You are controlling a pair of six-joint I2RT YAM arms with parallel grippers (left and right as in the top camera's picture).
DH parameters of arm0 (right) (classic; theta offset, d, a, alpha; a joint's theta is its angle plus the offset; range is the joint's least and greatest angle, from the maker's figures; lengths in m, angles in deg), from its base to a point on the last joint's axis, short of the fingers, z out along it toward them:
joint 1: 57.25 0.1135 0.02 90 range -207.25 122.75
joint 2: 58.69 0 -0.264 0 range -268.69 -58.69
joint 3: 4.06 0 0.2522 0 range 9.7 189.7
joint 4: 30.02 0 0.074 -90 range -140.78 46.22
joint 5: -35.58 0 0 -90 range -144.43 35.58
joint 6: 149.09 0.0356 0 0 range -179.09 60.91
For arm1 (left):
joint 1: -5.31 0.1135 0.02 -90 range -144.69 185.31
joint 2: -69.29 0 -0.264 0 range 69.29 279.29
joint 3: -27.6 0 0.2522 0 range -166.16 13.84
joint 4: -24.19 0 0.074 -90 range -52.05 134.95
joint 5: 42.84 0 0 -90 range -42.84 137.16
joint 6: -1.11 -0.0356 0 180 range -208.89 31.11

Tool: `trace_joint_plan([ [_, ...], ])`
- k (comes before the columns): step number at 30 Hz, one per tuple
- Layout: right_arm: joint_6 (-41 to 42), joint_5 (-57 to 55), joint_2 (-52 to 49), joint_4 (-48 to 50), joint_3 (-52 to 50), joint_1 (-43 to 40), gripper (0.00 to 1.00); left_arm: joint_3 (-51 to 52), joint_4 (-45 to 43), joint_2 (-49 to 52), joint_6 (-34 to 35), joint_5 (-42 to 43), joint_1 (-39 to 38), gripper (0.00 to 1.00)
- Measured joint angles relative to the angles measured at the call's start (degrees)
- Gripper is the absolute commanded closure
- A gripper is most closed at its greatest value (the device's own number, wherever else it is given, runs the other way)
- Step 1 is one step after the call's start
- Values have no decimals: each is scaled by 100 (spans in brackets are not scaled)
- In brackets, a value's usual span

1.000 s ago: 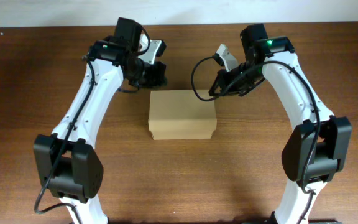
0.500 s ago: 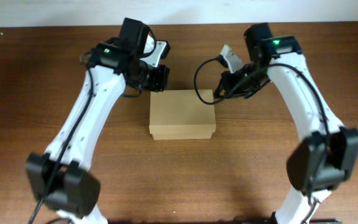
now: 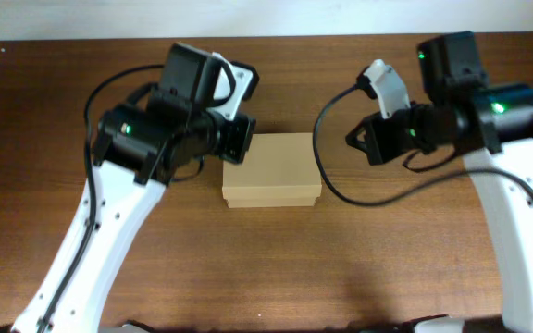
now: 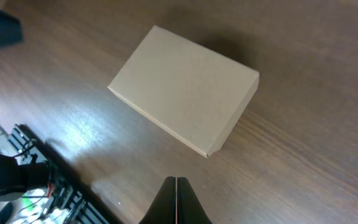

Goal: Pack container
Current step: 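Press down on the closed lid with both grippers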

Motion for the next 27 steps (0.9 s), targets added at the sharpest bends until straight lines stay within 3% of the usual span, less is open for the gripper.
trace_joint_plan([
  [7, -17, -46, 754, 341, -898, 0, 96, 1458, -879, -658, 264, -245, -83, 98],
  [16, -15, 302, 1038, 2267, -3121, 0, 96, 3357, -2559, -861, 678, -264, -83, 98],
  [27, 190, 562, 1034, 4186, -4623, 0, 96, 4562, -3869, -863, 1093, -264, -83, 98],
])
